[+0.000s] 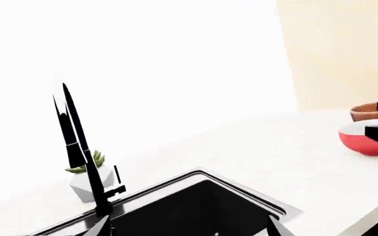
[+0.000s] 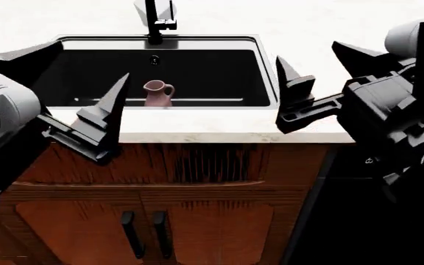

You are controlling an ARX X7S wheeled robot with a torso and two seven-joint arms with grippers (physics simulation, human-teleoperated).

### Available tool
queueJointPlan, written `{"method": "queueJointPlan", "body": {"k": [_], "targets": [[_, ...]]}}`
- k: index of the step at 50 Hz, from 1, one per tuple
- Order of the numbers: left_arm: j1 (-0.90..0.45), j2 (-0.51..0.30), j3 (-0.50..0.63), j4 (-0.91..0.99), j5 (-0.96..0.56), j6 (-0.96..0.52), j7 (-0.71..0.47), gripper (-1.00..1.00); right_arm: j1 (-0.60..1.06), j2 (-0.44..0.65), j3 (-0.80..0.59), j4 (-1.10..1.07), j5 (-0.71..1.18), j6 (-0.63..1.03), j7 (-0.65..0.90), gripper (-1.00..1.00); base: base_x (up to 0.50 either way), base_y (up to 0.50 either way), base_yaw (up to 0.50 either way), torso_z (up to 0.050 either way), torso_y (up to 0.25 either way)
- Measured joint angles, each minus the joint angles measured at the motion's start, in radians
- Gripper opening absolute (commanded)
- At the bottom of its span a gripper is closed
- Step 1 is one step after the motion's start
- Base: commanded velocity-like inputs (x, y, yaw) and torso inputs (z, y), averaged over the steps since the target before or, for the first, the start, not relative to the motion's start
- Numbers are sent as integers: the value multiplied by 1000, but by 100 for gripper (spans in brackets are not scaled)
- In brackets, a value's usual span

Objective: Pick the bowl and bowl and place them in the sink. Then turn on the water.

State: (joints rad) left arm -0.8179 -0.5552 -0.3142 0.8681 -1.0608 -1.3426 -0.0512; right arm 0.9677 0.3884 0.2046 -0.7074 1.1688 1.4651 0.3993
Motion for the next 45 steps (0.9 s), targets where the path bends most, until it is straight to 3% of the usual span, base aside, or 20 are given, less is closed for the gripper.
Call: {"method": "queueJointPlan", "body": {"k": [10,24,45], "targets": [[-192,-126,47,-115,-77,-32,120,100,230,184,-88,162,220,47,-44,100,0,0,0,0,0],[-387,-251,213,-328,42,41,296,100,413,360,-248,341,135,-2,-276,100,-2,-54,0,0,0],[-449,-256,223,-363,34,59,306,100,456,433,-244,406,126,-58,-297,100,-2,-480,0,0,0]]}}
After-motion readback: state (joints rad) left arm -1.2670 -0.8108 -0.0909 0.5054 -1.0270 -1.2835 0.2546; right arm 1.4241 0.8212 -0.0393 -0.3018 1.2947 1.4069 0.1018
